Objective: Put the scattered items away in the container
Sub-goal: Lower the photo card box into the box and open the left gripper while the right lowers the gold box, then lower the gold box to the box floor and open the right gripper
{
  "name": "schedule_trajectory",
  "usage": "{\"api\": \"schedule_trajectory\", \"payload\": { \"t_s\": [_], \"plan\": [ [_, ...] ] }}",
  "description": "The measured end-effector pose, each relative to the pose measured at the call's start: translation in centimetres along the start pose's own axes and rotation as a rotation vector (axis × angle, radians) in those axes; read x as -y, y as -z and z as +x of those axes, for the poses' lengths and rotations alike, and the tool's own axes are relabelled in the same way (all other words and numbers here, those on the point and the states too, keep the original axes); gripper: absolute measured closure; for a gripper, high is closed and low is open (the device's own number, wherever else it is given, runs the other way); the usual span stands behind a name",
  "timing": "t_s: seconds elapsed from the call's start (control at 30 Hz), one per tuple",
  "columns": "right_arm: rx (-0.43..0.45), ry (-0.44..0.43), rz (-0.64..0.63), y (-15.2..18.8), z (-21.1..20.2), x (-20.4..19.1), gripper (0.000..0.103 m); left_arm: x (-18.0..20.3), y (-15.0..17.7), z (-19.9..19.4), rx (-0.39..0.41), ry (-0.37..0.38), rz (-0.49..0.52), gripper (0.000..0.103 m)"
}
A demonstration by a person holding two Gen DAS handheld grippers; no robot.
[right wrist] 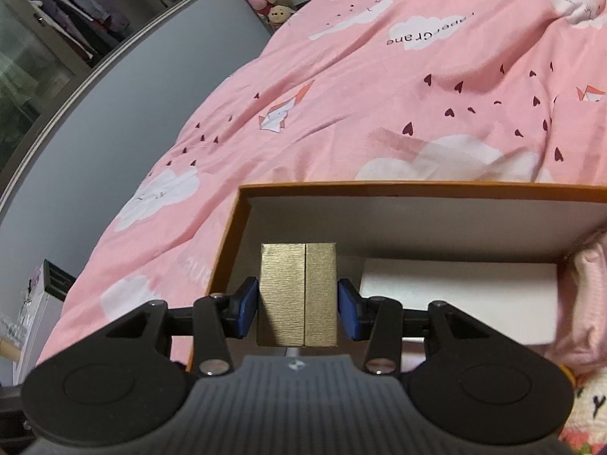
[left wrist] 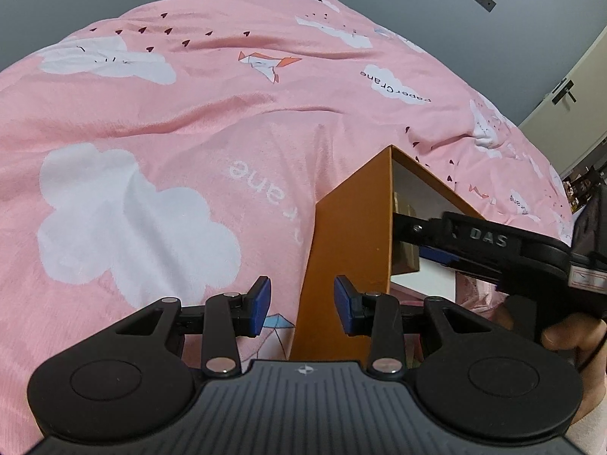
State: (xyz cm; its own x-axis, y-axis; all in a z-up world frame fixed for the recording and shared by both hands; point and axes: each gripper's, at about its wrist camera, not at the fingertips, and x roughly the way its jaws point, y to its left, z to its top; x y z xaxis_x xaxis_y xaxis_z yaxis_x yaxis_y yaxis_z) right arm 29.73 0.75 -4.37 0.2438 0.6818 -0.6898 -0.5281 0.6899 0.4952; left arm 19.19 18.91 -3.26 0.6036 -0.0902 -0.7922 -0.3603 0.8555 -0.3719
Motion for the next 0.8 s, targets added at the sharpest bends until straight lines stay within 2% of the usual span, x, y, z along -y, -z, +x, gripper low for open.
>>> {"api": "schedule_trajectory", "payload": {
  "t_s": [0.3,0.57,0.67,0.8],
  "plan": [
    [0.023,0.082,-0.008,0.0,2.5,0.0,0.055,-0.4,-0.2,1.3,-0.030,-0.001,-0.014,0.062],
    [0.031,0.062,0.000,-0.1,2.4,0.3,0.052,0.0,0.0,1.6,-0.033,-0.007,-0.001,0.062],
    [0.051,0.064,-0.042,-0.1,1.5,-0.2,0.047,0.1,0.1,1.5,-0.032,-0.009,-0.001,0.062],
    [0.054,0.055,-0.114,0.5,-0.1,-0.9,0.047,0.1,0.3,1.4,-0.026,-0.010,-0.006,0.062]
  ]
}}
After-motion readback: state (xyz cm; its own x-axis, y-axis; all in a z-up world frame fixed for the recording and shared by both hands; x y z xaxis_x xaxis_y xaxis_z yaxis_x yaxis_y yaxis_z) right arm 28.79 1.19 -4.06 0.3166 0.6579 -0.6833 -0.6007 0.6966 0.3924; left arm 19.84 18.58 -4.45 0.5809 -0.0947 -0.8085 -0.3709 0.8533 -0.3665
